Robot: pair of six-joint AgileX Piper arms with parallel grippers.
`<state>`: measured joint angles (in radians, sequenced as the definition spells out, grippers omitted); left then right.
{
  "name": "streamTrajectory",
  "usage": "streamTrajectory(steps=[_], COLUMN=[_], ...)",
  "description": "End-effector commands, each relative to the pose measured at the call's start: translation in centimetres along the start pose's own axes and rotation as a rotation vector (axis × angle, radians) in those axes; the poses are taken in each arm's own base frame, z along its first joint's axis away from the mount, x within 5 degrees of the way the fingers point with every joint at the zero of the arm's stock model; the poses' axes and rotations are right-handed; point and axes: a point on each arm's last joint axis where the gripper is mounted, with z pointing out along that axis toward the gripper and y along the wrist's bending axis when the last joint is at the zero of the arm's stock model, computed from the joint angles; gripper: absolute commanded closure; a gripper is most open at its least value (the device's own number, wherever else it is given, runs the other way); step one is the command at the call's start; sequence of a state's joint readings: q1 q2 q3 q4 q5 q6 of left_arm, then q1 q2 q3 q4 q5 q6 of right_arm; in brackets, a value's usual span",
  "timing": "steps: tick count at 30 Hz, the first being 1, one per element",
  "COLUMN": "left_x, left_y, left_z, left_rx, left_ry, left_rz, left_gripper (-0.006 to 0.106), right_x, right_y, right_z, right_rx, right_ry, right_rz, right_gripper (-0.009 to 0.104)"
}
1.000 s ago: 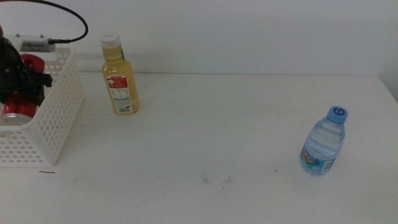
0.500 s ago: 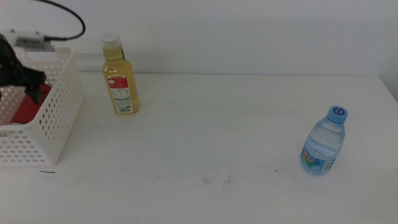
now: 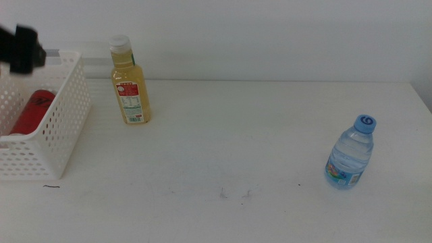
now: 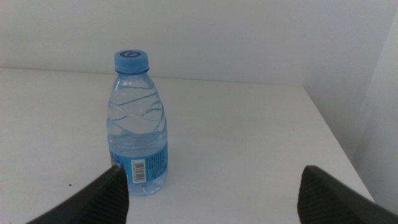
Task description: Use arms to grab the bottles and put them into the dustbin to the left of the table.
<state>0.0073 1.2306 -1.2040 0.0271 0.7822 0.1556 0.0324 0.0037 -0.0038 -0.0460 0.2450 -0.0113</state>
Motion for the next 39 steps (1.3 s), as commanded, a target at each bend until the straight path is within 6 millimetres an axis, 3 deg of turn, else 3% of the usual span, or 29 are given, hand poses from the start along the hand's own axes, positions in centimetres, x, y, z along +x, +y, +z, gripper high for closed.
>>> streamTrajectory(steps=[1,9,13,16,21,27,33,39], left_x=[2.8,13.0,17.1,18.7,19.2,18.7,16.8,14.5], left_y=[-1.4,-3.9,-4.7,-4.9,-4.9,-5.0,-5.4,-7.4], left_z=[-2.2,-6.6,-6.9,-7.1,-7.8,-7.1,-3.8,1.0], left_rx=[0.038,0.085,0.136,0.151,0.14,0.15,0.155,0.131], left_ry=[-0.135,-0.433,-0.501,-0.564,-0.641,-0.635,-0.568,-0.582], left_rz=[-0.022,-0.033,-0.097,-0.121,-0.093,-0.091,-0.105,-0.047], left_gripper=[0.007,0.007,0.007,0.007,0.007,0.007,0.007,0.007], right_x=[0.0,0.0,0.0,0.0,0.0,0.0,0.0,0.0], right_y=[0.0,0.0,0.0,0.0,0.0,0.0,0.0,0.0], right_z=[0.0,0.0,0.0,0.0,0.0,0.0,0.0,0.0], right_rx=[0.002,0.002,0.002,0.002,0.002,0.002,0.002,0.002], right_ry=[-0.008,-0.008,-0.008,-0.008,-0.008,-0.008,-0.008,-0.008], right_rz=[-0.006,-0.006,-0.006,-0.006,-0.006,-0.006,-0.006,-0.006], right_gripper=[0.002,0.002,0.002,0.002,0.002,0.002,0.002,0.002])
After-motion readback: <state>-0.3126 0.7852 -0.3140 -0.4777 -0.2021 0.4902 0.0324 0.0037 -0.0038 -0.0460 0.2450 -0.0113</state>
